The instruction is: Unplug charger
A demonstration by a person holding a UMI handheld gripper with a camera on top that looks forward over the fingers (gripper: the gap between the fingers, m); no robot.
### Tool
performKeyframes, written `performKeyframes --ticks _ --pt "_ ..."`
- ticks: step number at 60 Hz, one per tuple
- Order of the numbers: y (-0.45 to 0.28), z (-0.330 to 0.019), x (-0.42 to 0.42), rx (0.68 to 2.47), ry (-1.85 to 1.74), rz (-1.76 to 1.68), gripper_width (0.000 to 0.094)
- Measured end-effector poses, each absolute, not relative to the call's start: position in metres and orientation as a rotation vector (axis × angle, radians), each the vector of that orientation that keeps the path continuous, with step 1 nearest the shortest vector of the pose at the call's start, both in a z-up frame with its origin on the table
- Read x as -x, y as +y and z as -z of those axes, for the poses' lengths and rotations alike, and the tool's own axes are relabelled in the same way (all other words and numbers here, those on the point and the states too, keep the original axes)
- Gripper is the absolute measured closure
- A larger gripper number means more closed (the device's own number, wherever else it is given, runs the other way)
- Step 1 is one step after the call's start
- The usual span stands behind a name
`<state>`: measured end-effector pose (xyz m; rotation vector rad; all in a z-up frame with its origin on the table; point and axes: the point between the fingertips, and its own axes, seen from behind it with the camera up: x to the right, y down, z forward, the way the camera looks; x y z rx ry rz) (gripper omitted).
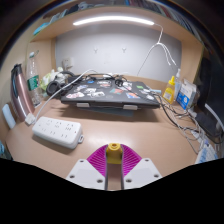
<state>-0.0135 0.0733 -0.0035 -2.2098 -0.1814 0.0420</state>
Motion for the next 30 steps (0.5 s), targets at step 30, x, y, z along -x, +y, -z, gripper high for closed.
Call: performKeyframes --ticks 30 --pt "0.112 0.012 0.013 2.225 -0.079 -0.045 0.0649"
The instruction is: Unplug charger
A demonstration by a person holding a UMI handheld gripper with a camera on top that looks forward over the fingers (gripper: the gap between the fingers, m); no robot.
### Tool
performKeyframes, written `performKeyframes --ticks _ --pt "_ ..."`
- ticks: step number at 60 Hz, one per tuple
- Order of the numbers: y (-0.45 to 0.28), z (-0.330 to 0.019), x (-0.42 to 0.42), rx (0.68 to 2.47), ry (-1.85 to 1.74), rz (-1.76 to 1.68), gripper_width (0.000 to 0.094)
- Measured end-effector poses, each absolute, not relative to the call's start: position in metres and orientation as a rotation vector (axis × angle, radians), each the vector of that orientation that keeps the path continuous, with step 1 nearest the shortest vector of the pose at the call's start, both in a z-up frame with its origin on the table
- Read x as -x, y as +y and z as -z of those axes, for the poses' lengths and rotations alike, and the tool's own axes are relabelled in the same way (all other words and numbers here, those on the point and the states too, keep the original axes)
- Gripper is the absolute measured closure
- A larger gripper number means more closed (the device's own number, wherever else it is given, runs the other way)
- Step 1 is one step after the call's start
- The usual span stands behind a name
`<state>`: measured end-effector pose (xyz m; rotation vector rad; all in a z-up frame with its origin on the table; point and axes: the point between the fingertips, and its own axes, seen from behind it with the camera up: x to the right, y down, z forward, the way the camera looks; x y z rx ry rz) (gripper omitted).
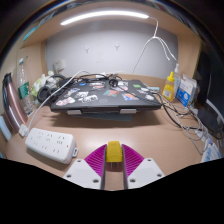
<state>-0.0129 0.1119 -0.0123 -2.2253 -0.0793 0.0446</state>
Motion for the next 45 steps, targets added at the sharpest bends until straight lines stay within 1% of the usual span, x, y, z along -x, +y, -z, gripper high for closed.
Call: performKeyframes --ticks 3,6,8,9,10,11,12,13,14,16,17,19,20,24,35,45 --pt "0.113 0.012 0.014 2.225 -0.063 -0.059 0.0645" --pt "0.114 0.012 0.014 2.225 -0.057 -0.070 0.0618" --pt "0.113 0.012 0.016 2.223 -0.054 -0.081 0.0587" --pt "0.113 0.011 0.017 2.221 -0.053 -0.089 0.0551" --pt "0.113 0.011 0.019 2.220 -0.054 -0.100 0.0507" --pt "0.112 0.011 0.021 2.220 -0.052 -0.113 0.0417" --pt "0.111 0.011 0.022 2.218 -0.051 -0.126 0.0363" --pt "0.110 0.010 0.025 2.216 -0.052 -0.141 0.0287" --pt "0.109 0.009 0.027 2.212 -0.054 -0.155 0.0244" --pt "0.106 0.007 0.027 2.209 -0.058 -0.162 0.0072" --pt "0.105 0.005 0.027 2.204 -0.064 -0.159 0.0041" --pt "0.102 0.002 0.025 2.192 -0.085 -0.146 0.0079" --pt "0.100 -0.001 0.023 2.185 -0.095 -0.135 0.0081" --pt "0.087 -0.008 0.011 2.165 -0.117 -0.097 0.0042" --pt "0.034 -0.024 -0.018 2.132 -0.145 -0.146 0.0050" --pt "-0.011 -0.019 -0.064 2.137 -0.108 -0.183 0.0063"
